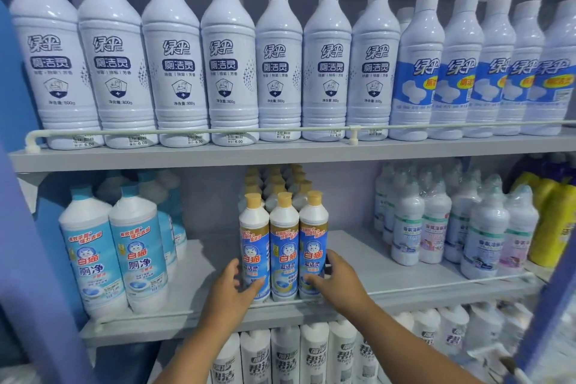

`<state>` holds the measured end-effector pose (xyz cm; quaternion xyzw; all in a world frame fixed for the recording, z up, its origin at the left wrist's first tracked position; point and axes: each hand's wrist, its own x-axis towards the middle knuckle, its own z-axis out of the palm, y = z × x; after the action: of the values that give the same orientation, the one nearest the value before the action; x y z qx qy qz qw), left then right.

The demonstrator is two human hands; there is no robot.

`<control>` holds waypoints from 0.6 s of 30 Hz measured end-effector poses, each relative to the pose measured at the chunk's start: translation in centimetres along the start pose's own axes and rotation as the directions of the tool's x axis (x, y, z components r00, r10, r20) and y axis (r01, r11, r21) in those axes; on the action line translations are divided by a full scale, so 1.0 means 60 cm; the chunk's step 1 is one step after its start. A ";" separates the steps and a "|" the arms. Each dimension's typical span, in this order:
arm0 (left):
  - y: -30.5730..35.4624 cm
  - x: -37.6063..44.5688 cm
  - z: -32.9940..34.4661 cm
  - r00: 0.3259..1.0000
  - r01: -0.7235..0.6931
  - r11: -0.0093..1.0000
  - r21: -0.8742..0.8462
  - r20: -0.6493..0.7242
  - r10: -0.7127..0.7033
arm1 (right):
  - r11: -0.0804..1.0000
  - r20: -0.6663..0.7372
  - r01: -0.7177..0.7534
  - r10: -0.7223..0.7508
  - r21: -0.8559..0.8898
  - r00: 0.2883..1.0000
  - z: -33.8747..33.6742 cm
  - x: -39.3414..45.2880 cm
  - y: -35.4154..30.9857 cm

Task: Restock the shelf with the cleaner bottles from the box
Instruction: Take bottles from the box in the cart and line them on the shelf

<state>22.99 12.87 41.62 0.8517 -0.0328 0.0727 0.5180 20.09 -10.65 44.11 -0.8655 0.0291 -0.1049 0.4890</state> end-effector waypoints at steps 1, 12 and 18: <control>0.002 -0.002 0.002 1.000 -0.001 1.000 -0.001 0.002 0.001 | 1.000 -0.005 0.010 -0.010 -0.003 1.000 0.003 0.000 0.002; -0.002 -0.004 0.006 1.000 0.004 1.000 -0.016 -0.004 -0.004 | 0.999 0.018 0.028 -0.028 -0.032 0.999 -0.001 0.004 0.015; 0.003 -0.014 0.012 1.000 -0.008 1.000 -0.001 -0.029 0.008 | 0.996 0.028 0.017 -0.014 -0.091 0.999 0.002 -0.005 0.007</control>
<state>22.22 12.10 41.34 0.8501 -0.0284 0.0872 0.5186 19.85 -10.72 43.68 -0.8885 0.0204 -0.0952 0.4485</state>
